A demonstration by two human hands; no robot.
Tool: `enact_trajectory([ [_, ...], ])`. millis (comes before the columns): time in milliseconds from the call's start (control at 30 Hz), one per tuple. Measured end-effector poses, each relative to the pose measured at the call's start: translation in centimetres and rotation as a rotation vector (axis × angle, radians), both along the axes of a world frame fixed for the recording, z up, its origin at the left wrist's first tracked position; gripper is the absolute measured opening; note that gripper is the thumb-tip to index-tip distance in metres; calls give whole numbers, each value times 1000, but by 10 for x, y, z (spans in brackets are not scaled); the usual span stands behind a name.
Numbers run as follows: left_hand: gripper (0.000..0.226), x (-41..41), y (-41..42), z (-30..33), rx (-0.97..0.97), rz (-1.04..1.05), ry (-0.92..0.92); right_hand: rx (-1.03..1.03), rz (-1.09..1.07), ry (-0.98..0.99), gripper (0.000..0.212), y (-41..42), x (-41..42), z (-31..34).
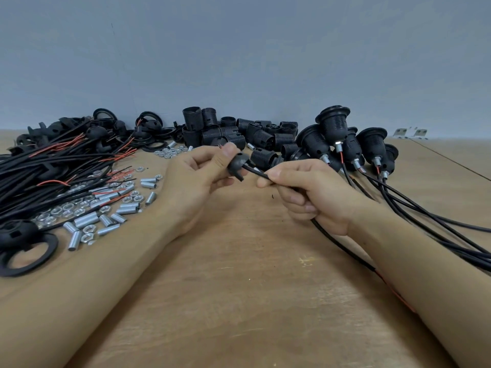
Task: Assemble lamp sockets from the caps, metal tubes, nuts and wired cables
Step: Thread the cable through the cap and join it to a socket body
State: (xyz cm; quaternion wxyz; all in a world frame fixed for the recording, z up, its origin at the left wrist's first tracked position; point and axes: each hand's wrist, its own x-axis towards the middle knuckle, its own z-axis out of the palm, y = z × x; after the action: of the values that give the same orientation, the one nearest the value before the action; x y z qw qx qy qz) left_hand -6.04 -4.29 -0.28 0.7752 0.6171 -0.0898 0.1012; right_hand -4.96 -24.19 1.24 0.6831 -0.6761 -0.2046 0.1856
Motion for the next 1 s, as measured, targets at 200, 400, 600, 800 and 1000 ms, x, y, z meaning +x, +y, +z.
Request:
enact_trajectory([
  [200,33,-6,-7,-2,94,-149,17,27,-126,34,41,7,1,-7],
  [400,20,-10,-11,-7,433,-30,-106,-43,-43,37,45,7,-1,-10],
  [600,26,-3,-3,-2,231,65,-18,-121,-5,82,34,8,2,-8],
  [800,31,9,11,0,-70,240,156,11,-7,195,42,4,3,-3],
  [1000,23,11,13,1,-173,231,168,415,-98,91,31,-3,5,5],
])
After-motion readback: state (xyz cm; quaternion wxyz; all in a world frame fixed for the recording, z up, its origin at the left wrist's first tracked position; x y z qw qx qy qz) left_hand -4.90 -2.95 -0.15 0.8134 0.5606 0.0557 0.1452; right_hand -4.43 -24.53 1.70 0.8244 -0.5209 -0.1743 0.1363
